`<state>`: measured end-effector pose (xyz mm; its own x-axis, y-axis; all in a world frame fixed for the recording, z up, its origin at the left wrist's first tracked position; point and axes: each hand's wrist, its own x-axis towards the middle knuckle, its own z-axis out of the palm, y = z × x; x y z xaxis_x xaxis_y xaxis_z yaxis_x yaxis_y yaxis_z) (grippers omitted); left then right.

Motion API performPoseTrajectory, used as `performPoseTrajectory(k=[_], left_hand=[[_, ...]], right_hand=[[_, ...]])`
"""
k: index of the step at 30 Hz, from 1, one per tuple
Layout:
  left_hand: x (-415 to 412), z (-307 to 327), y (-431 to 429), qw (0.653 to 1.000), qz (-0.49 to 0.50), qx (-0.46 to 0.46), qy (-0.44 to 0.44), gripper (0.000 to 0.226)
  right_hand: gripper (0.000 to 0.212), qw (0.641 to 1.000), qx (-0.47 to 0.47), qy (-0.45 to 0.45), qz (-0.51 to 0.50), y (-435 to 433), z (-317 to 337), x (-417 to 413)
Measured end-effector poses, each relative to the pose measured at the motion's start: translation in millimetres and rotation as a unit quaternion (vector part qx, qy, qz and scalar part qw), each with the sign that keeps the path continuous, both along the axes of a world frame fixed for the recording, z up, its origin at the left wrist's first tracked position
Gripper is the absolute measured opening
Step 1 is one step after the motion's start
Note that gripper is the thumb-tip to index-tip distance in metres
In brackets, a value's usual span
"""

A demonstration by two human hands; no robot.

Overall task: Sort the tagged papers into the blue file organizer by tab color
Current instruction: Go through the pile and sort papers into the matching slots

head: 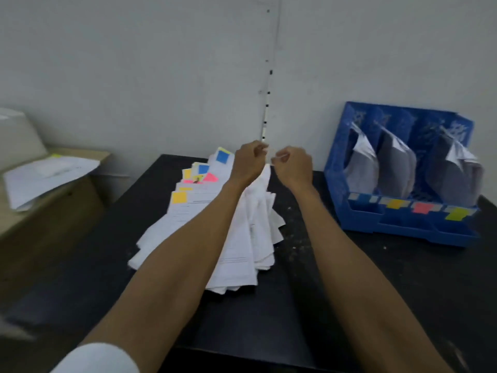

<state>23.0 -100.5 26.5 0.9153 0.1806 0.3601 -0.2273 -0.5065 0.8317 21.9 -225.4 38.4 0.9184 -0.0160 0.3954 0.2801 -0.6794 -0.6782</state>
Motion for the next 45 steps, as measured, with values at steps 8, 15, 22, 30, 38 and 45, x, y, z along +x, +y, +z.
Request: performPoseTrajectory(k=[8,15,22,30,38,45], left_hand=[[-85.5,-71.8,131.6,0.923,0.256,0.209,0.197,0.043],[-98.5,-88.5,139.9,0.931,0.297,0.17,0.128,0.031],[-98.8,-89.9,143.2,0.927,0.321,0.171,0.085,0.028],[-103.1,-89.8,146.3,0.941,0.333,-0.013,0.064,0.035],[-88.2,-63.2,131.8,0.95,0.296,-0.071,-0.066,0.014],[-43.5,14.2,86.1,0.921,0.266,-0.242,-0.149,0.009]], right_hand=[[0.055,0.971,-0.124,0.178,0.102,90.2,-83.9,-26.9],[0.068,0.972,-0.136,0.176,0.078,99.7,-84.1,-29.4],[0.082,0.973,-0.108,0.19,0.075,97.1,-83.5,-29.1],[0.082,0.972,-0.097,0.192,0.093,92.9,-83.6,-30.2],[0.097,0.985,-0.011,0.153,0.077,83.5,-77.0,-28.1],[0.054,0.912,0.32,0.198,0.161,32.8,-42.4,-19.4]])
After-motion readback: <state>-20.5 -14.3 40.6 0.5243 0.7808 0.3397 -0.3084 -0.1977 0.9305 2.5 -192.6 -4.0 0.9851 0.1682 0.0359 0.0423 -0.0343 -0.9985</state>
